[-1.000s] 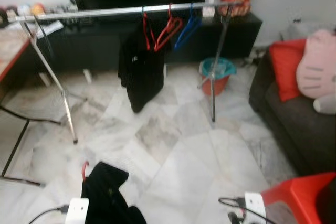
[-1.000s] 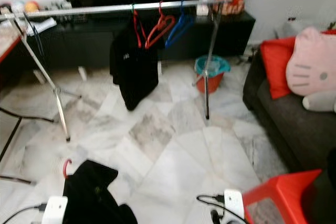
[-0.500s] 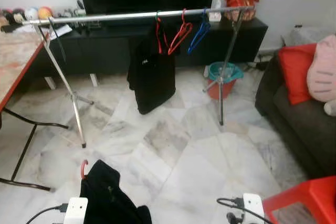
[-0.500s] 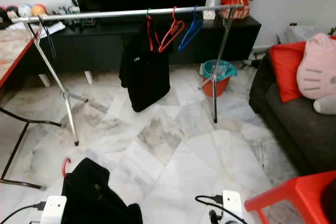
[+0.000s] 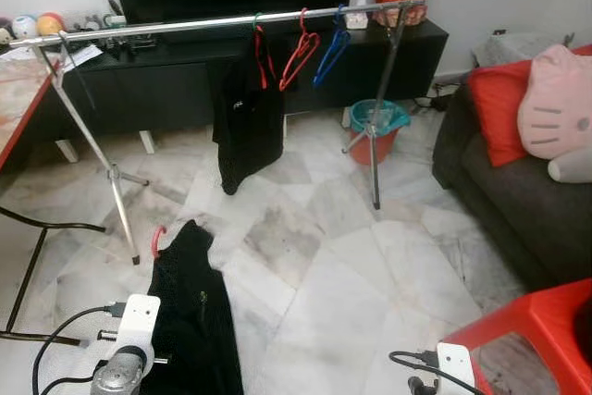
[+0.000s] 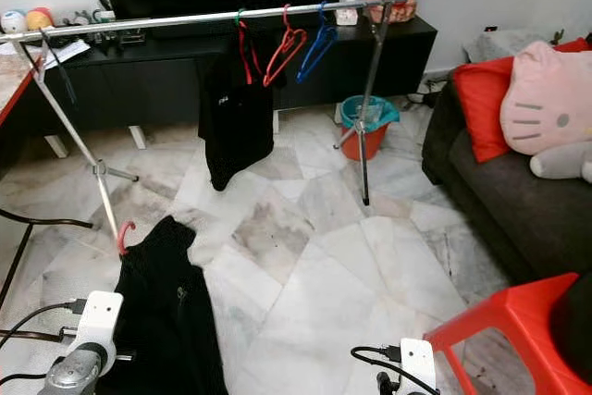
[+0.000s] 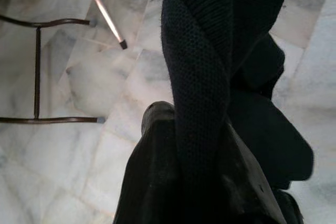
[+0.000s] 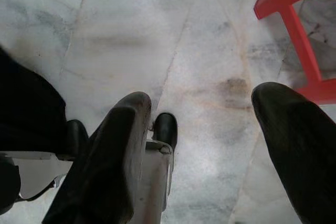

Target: Hang hanger

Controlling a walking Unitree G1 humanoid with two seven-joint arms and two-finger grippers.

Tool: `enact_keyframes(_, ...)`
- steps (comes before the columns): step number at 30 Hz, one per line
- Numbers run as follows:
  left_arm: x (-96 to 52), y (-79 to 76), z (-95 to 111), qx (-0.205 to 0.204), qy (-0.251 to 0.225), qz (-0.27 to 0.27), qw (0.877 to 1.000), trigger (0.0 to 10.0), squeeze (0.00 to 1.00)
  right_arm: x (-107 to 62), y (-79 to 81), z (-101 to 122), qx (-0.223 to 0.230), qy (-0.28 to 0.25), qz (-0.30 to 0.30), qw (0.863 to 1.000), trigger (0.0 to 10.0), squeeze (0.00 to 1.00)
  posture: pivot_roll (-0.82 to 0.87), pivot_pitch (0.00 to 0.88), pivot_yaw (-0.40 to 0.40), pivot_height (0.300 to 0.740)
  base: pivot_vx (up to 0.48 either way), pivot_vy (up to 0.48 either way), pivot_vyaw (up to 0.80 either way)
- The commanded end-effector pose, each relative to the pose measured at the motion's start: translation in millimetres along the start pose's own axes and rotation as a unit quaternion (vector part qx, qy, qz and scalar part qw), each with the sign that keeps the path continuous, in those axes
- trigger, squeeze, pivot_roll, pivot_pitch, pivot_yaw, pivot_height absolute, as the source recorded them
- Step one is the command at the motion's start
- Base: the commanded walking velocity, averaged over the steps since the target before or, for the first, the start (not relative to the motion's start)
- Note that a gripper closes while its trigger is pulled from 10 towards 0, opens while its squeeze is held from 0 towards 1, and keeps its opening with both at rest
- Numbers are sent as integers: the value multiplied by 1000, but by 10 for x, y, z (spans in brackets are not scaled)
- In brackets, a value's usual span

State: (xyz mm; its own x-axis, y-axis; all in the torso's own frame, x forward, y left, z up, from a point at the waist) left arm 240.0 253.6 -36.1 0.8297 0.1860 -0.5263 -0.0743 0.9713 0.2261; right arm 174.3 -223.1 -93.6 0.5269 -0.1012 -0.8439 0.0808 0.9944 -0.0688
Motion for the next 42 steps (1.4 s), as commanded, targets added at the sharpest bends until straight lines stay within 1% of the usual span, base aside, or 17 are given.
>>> enact_keyframes(1,76,63,430,10,-96,5,995,10000,0,3,-8,28,8,-4,-3,1000,10000,0,108,0,20,740,0,0,0)
enact_keyframes(2,76,63,430,10,-96,5,995,10000,0,3,-8,28,8,-4,-3,1000,10000,0,108,0,20,740,0,0,0)
enact_keyframes(3,79,48,498,12,-114,3,993,10000,0,3,-9,29,9,-5,-3,1000,10000,0,106,0,20,740,0,0,0)
enact_keyframes(5,82,32,569,10,-131,1,991,10000,0,3,-11,29,10,-5,-4,1000,10000,0,107,0,19,740,0,0,0)
enact_keyframes(8,101,-18,646,6,-139,-7,990,10000,0,3,-13,28,8,-4,-4,1000,10000,0,115,0,15,740,0,0,0)
enact_keyframes(11,106,-61,546,11,-111,-19,994,10000,0,3,-13,26,8,-3,-3,1000,10000,0,115,0,17,740,0,0,0)
enact_keyframes(12,101,-60,468,12,-93,-18,995,10000,0,3,-12,25,7,-2,-2,1000,10000,0,113,0,17,740,0,0,0)
enact_keyframes(13,98,-58,437,12,-86,-17,996,10000,0,3,-12,25,7,-2,-2,1000,10000,0,111,0,18,740,0,0,0)
enact_keyframes(14,84,-52,348,8,-69,-15,997,10000,0,3,-11,23,8,-2,-2,1000,10000,0,110,0,18,740,0,0,0)
enact_keyframes(15,79,-51,330,7,-66,-14,998,10000,0,3,-11,22,8,-2,-2,1000,10000,0,107,0,19,740,0,0,0)
enact_keyframes(18,28,-23,102,12,-20,-4,1000,10000,0,2,-12,16,10,0,-3,1000,10000,0,107,0,18,740,0,0,0)
enact_keyframes(19,21,-25,83,15,-17,-4,1000,10000,0,2,-13,15,10,0,-3,1000,10000,0,109,0,18,740,0,-480,0)
enact_keyframes(22,6,-33,41,17,-11,-6,1000,10000,0,2,-14,12,9,1,-3,1000,10000,0,112,0,15,740,0,-480,0)
enact_keyframes(29,2,-37,24,14,-7,-4,1000,10000,0,1,-20,10,6,2,-2,1000,10000,0,109,0,15,740,0,-480,0)
enact_keyframes(31,5,-26,30,5,-8,3,1000,10000,0,0,-23,10,7,2,-2,1000,10000,0,109,0,14,740,0,0,0)
enact_keyframes(42,8,2,62,1,-19,8,1000,10000,0,0,-26,8,5,3,-2,1000,10000,0,110,0,11,740,0,0,0)
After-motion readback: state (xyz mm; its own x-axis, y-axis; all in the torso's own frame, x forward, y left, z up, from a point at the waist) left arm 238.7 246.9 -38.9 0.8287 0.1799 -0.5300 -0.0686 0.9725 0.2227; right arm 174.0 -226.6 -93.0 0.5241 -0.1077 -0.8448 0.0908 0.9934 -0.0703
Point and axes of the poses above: a point about 5 cm out from each wrist's last joint towards the gripper, its own x axis pointing out of the wrist towards the gripper, its own z axis along the axis of the wrist's last joint, y = z × x, the point moved 1 cm from there along x, pointing out of the wrist towards the gripper, and after that the axes turned 5 degrees about -x, right-handed, at the moved point
